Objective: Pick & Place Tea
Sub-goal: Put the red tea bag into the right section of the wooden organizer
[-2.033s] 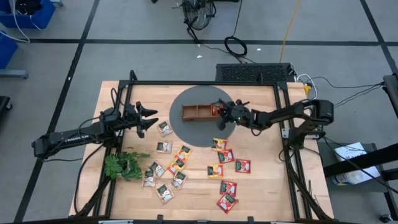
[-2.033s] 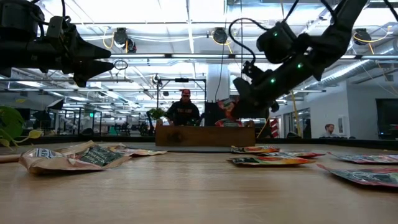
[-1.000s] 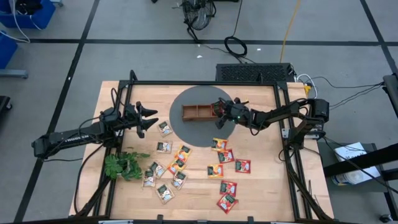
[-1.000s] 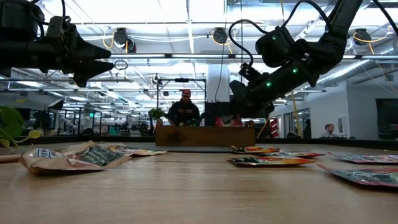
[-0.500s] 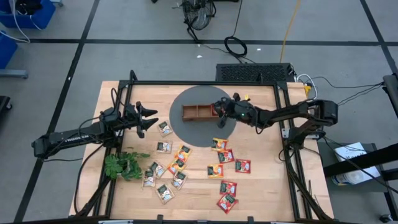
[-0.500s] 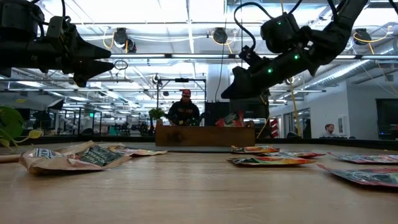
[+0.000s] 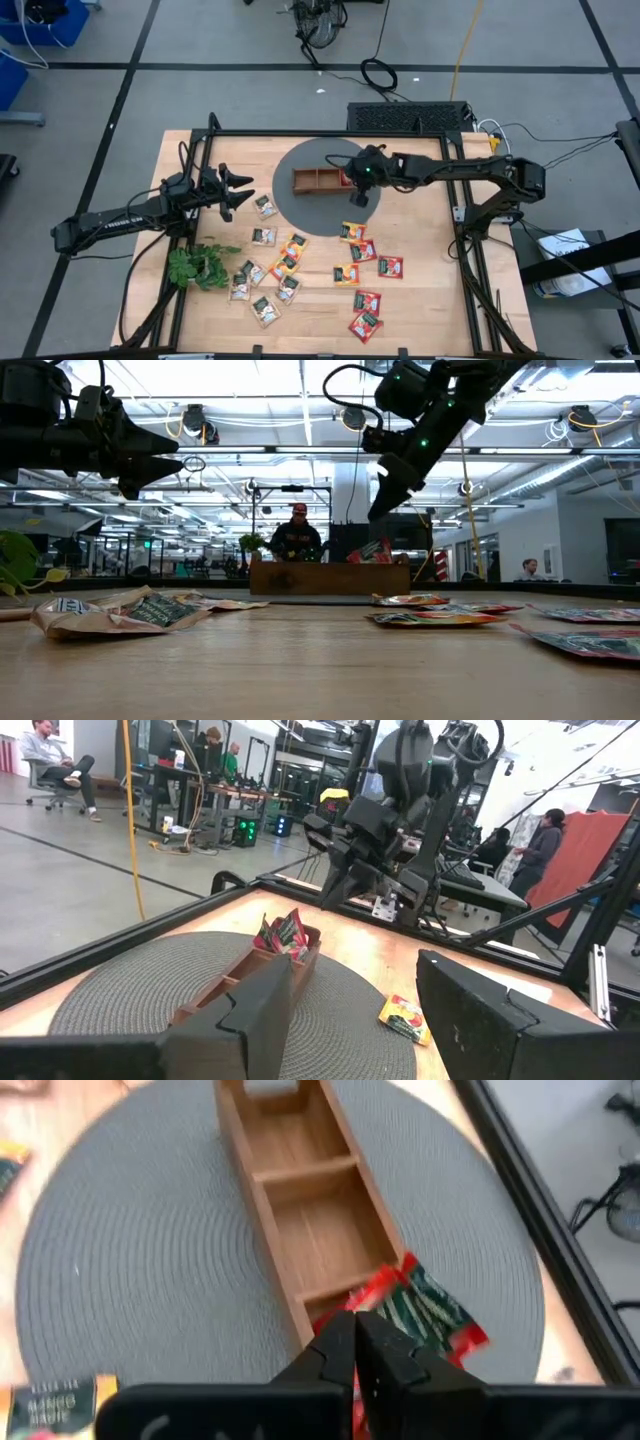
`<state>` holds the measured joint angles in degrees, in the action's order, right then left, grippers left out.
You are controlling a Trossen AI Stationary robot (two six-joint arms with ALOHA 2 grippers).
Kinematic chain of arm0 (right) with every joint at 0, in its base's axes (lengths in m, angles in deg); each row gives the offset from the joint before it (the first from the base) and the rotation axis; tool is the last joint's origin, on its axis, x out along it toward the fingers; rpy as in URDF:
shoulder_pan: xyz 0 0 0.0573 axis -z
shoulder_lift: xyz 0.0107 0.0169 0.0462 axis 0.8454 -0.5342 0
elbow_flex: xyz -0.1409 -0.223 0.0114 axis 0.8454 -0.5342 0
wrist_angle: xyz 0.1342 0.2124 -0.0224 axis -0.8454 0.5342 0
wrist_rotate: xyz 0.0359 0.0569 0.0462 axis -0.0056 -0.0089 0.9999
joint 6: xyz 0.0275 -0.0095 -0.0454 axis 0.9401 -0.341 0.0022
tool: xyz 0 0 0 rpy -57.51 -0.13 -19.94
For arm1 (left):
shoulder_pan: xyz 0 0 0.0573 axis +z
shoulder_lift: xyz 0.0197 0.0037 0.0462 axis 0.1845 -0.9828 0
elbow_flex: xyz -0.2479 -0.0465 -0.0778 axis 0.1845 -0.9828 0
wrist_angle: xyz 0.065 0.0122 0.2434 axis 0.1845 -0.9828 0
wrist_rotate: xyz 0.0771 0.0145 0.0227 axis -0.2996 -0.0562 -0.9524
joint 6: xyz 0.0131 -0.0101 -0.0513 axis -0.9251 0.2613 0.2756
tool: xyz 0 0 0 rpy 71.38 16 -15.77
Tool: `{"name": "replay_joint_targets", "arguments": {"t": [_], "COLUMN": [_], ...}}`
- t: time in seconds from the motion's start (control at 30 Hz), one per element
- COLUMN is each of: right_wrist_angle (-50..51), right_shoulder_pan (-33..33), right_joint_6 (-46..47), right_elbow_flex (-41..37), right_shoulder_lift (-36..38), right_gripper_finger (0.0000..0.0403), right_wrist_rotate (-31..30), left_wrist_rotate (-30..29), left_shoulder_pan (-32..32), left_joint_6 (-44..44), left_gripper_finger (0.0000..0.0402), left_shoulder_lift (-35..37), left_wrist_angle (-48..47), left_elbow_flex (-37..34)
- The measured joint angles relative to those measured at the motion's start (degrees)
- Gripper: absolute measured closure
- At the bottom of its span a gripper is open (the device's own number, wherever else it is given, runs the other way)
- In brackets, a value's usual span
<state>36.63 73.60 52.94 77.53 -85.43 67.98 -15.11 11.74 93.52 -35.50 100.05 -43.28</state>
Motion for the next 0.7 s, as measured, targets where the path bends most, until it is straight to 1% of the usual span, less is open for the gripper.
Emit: {"name": "replay_joint_targets", "arguments": {"t": [0.13,0.23,0.43,0.6,0.7], "right_wrist_angle": [1.1,0.4,-1.8,-4.5,-4.7], "right_shoulder_pan": [1.1,1.3,1.3,1.7,1.8], "right_joint_6": [1.8,2.7,2.4,2.3,2.5], "right_elbow_flex": [-1.4,-2.6,-2.7,-2.7,-2.7], "right_shoulder_lift": [-0.6,-2.3,-6.7,-8.5,-8.6], "right_gripper_finger": [0.0403,0.0403,0.0403,0.0403,0.0403], "right_wrist_rotate": [2.5,2.5,2.5,1.9,0.3], "left_wrist_rotate": [0.0,0.0,0.0,0.0,0.0], "left_shoulder_pan": [0.0,0.0,0.0,0.0,0.0], "left_joint_6": [0.0,0.0,0.0,0.0,0.0], "left_gripper_finger": [0.0188,0.0188,0.0188,0.0188,0.0188], "left_shoulder_lift": [0.0,0.0,0.0,0.0,0.0], "left_wrist_angle": [0.0,0.0,0.0,0.0,0.0], "left_elbow_flex": [0.0,0.0,0.0,0.0,0.0]}}
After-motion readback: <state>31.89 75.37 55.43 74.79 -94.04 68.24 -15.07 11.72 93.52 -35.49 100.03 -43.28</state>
